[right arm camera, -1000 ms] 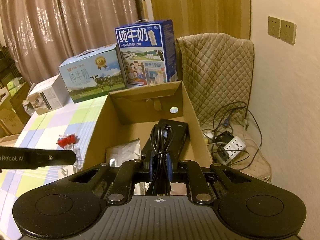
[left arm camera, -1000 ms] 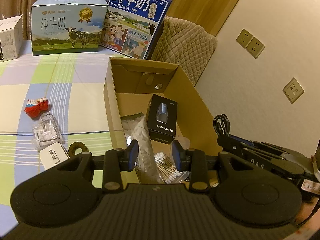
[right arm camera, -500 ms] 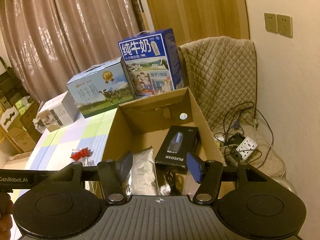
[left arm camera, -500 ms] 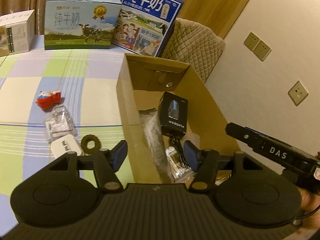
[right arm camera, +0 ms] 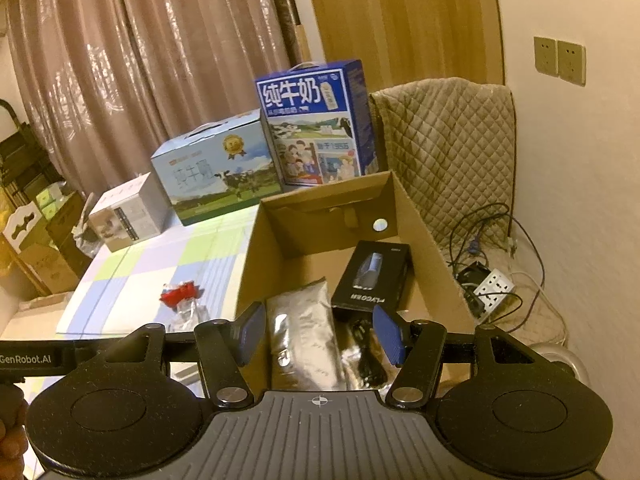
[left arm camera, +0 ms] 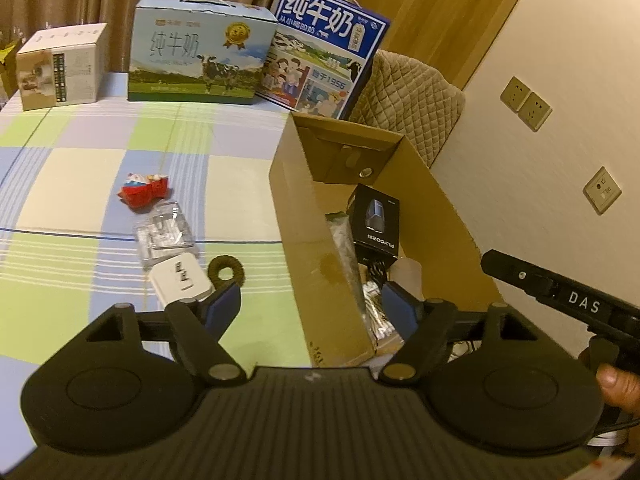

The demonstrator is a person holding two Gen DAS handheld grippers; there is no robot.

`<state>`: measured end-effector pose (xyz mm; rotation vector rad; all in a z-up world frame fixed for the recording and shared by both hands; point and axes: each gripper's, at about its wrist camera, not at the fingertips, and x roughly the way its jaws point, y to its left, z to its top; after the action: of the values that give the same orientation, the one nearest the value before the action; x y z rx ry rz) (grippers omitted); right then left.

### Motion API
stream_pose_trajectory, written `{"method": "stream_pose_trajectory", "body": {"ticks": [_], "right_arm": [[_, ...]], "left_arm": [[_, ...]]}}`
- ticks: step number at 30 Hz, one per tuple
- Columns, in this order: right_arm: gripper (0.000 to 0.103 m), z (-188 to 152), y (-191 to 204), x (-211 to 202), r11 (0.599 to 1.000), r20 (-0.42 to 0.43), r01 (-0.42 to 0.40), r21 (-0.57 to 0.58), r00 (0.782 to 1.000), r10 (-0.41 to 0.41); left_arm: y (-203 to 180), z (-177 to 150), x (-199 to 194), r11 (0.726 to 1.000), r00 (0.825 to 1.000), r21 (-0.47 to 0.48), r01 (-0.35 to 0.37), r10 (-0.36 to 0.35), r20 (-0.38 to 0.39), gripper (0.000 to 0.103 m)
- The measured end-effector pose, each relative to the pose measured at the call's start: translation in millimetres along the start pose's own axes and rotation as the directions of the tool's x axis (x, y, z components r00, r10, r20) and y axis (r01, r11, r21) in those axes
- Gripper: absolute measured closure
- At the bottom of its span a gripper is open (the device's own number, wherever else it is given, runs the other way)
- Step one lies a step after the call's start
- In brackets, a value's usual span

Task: Organize objects
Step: 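Open both tools to drop the pouch and cable into the box, then withdraw both tools from the box back toward the white plug and hair tie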

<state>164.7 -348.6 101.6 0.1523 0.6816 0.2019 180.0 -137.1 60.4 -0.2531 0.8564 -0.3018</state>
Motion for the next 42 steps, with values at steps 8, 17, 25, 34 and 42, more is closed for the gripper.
{"method": "stream_pose_trajectory", "body": {"ticks": [8, 17, 25, 34, 42], "right_arm": [[0.046, -8.3, 29.5, -10.7, 0.999, -0.006, -0.015, -0.034, 1.0, 0.015], [0.035, -13.7, 62.1, -14.8, 0.997, -0.011, -0.05, -0.065, 0.999, 0.05], [0.013, -25.1, 95.0, -6.8, 0.99, -0.022, -0.099, -0.096, 0.995, 0.097], [0.013, -42.6, 127.0, 7.7, 0.98, -0.047, -0.145, -0.136, 0.989, 0.139], [0.013, -65.3, 147.7, 33.7, 0.97, -0.102, -0.176, -0.165, 0.982, 0.161]], "left_arm": [[20.7, -7.7, -25.7, 0.999, 0.999, -0.01, -0.03, 0.03, 0.031, 0.02], [57.6, -16.2, -56.4, 0.996, 0.993, -0.058, -0.068, 0.073, 0.088, 0.003], [107.4, -23.8, -81.1, 0.981, 0.979, -0.108, -0.159, 0.171, 0.109, 0.001], [147.0, -33.1, -94.2, 0.965, 0.966, -0.135, -0.225, 0.239, 0.097, 0.001], [170.4, -39.5, -90.9, 0.959, 0.965, -0.148, -0.242, 0.254, 0.071, 0.001]]}}
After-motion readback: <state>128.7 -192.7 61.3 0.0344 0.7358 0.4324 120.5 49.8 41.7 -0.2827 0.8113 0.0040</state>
